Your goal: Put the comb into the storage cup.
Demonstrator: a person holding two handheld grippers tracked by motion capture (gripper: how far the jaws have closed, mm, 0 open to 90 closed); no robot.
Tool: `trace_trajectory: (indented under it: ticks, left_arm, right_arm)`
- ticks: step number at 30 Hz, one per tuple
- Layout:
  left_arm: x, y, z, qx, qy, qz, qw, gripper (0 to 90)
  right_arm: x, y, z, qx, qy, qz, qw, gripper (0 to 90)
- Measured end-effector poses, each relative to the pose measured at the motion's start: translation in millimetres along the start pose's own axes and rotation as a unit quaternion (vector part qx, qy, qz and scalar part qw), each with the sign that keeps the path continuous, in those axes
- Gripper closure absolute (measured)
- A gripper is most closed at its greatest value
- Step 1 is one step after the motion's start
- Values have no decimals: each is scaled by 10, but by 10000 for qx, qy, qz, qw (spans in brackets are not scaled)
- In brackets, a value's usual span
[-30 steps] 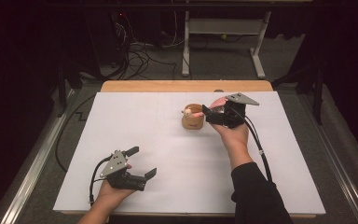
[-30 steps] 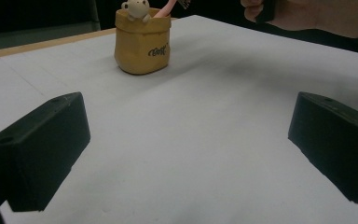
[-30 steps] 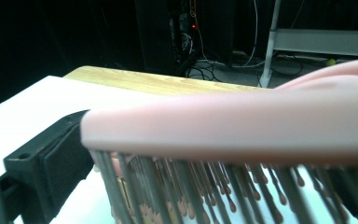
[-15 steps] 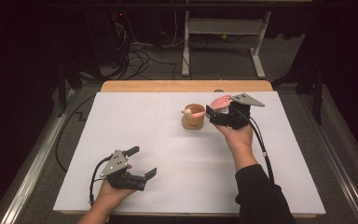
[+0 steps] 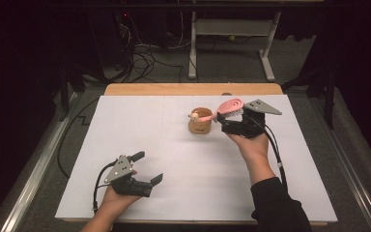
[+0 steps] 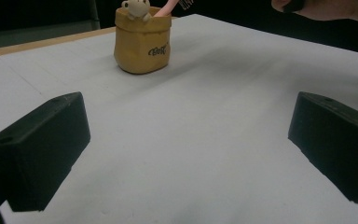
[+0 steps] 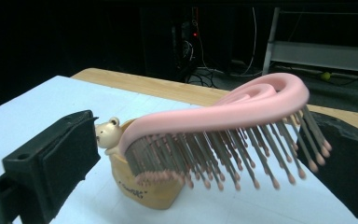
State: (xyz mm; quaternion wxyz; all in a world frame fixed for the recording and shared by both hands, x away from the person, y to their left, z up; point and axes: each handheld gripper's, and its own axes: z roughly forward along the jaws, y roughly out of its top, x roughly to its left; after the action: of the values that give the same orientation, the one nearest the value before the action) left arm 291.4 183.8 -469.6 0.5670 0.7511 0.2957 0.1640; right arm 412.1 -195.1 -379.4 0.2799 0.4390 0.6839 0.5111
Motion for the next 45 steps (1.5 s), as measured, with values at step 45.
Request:
trace_trajectory:
  ticks: [45]
  left_arm:
    - [162, 6, -138, 119, 420, -278, 9987, 0]
  right_arm:
    - [-222, -1281, -1464, -194, -141, -452, 9987, 3]
